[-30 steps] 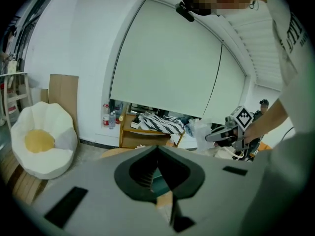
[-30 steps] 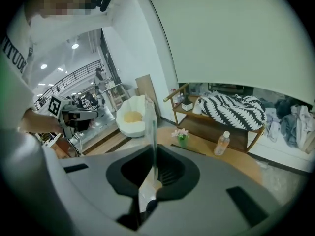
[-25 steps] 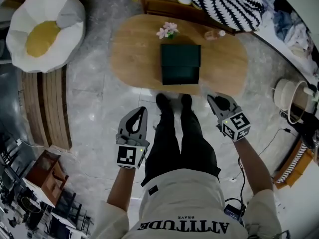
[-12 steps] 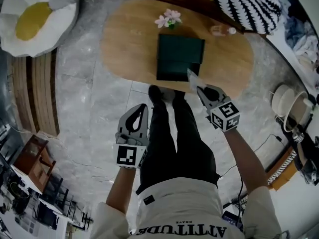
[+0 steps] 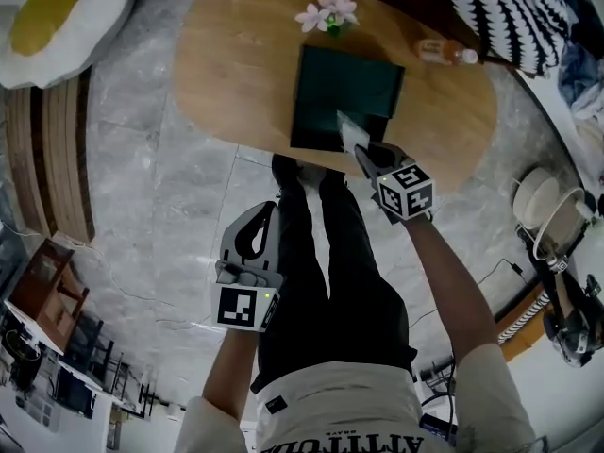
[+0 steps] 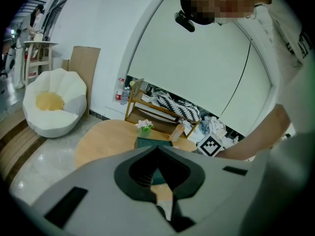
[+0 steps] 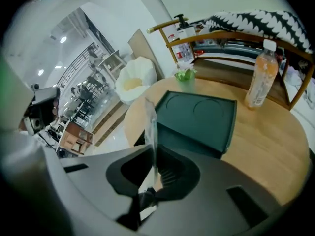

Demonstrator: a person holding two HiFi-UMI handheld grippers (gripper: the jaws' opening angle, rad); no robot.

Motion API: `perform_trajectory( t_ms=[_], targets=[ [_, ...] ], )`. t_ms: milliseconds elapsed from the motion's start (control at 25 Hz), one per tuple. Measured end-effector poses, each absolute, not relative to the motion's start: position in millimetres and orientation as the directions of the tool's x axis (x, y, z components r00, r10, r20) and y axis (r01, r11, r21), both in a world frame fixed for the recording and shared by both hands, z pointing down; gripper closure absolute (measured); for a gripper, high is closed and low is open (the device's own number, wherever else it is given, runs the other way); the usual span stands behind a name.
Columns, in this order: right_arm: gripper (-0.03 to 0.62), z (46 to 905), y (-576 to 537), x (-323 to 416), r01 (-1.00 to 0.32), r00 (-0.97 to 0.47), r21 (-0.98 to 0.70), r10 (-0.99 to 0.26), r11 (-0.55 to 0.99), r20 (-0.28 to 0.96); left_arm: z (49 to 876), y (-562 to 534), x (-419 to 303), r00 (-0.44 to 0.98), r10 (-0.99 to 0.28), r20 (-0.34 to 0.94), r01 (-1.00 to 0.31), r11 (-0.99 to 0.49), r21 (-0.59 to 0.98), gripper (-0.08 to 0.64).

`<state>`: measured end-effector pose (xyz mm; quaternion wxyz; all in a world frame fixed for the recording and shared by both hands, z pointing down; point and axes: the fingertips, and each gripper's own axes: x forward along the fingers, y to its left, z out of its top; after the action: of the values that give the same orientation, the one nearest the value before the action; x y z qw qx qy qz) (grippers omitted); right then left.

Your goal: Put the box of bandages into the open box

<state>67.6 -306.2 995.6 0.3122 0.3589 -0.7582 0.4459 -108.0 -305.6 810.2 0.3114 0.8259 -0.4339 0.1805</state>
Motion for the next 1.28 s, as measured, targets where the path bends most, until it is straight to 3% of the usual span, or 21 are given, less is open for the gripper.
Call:
perform_trajectory(
  t_ms=[480, 640, 1000, 1280],
  targets=[
    [0.542, 1085, -295, 59, -0.734, -0.466, -0.379, -0.012, 0.564, 0.885, 863, -280, -127, 0.503, -0.591, 0.63, -0.864, -0.346, 0.366, 0.538],
    [0.447, 1104, -293, 59, -0.733, -0.422, -0.375, 0.053, 0.567, 0.905, 868, -274, -128, 0.503, -0.593, 0.628, -0.864, -0.337, 0.374, 0.538],
    [0.42, 1073, -305, 85, -0.816, -0.324, -0.239, -0.075, 0.526, 0.943, 851, -268, -136, 0.506, -0.602, 0.618, -0.863, -0.36, 0.355, 0.538],
    [0.444, 951, -308, 93, -0.86, -0.363, -0.221, -0.246, 0.461, 0.899, 789, -274, -148, 0.556, -0.598, 0.578, -0.826, -0.473, 0.305, 0.538]
  ],
)
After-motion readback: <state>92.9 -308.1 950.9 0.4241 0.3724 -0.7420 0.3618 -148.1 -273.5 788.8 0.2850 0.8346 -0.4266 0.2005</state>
